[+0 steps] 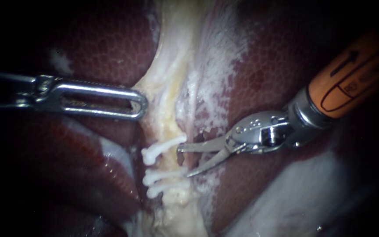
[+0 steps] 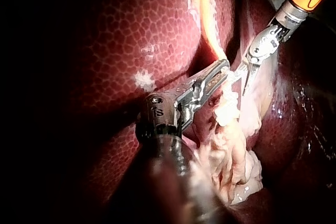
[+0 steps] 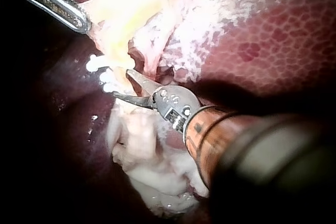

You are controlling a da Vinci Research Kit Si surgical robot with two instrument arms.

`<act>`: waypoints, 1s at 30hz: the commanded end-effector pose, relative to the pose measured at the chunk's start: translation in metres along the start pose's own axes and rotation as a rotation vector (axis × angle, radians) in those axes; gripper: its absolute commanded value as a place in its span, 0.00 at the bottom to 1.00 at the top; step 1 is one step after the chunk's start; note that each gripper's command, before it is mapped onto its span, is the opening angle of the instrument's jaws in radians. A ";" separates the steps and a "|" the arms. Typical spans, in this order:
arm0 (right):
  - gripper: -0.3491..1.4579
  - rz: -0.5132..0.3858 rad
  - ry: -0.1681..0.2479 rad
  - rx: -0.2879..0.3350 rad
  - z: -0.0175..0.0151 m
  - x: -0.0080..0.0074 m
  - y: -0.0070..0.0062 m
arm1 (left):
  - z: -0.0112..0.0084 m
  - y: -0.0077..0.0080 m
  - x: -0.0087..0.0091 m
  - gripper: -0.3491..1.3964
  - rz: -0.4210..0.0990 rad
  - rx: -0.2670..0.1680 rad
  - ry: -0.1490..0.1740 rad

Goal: Go to the cutting position left tube

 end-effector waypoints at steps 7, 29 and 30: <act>0.36 0.012 0.020 0.002 0.0008 0.0005 0.0003 | 0.0001 0.0000 0.0001 0.00 0.000 0.000 0.000; 0.39 0.032 0.069 0.019 0.0028 0.0019 0.0015 | 0.0002 0.0000 0.0002 0.00 0.001 -0.002 -0.001; 0.39 0.035 0.072 0.023 0.0029 0.0019 0.0015 | 0.0003 0.0000 0.0002 0.00 0.001 -0.002 -0.001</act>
